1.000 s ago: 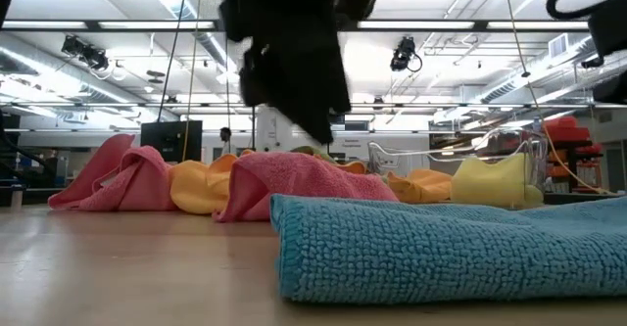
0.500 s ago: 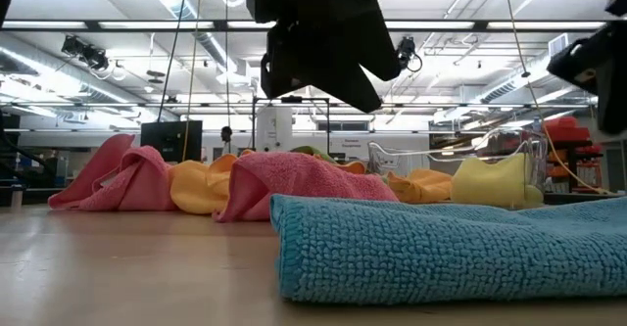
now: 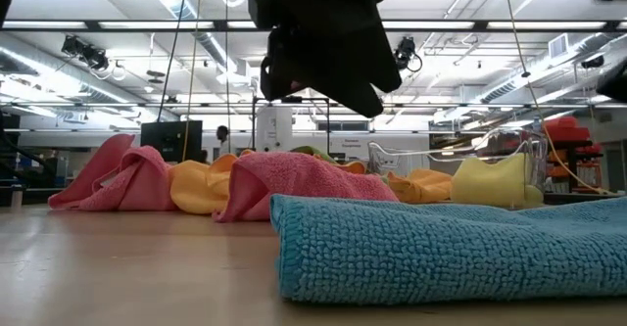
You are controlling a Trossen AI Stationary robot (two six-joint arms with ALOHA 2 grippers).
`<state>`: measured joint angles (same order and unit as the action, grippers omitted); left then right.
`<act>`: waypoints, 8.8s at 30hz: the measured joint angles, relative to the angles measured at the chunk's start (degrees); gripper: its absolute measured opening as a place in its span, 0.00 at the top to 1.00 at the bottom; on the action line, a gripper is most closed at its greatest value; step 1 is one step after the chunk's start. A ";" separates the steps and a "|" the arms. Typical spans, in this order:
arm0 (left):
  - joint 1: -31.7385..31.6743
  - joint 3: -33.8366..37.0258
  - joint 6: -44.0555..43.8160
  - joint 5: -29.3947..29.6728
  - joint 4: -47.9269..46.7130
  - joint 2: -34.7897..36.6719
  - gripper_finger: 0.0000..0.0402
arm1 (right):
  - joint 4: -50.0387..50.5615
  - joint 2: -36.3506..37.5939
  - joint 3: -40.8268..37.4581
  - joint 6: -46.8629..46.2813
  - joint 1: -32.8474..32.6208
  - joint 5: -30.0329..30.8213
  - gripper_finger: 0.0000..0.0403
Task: Fold microfiber towels
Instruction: Fold the blue towel
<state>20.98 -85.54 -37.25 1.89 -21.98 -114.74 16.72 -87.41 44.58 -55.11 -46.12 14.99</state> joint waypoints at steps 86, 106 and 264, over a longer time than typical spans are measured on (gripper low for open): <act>5.81 -0.09 85.06 4.64 10.73 -11.02 0.48 | -3.68 -3.33 6.60 26.18 -2.24 3.93 0.64; 5.56 -0.01 64.26 -6.06 13.02 -11.72 0.97 | -6.15 -3.29 6.83 21.90 -2.27 6.05 0.64; -1.47 -0.06 -1.02 4.08 1.38 -3.88 0.81 | -4.45 -15.31 9.09 35.68 15.61 5.89 0.87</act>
<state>19.51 -85.60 -38.27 5.97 -20.60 -118.61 12.26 -102.72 53.67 -19.43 -30.50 20.88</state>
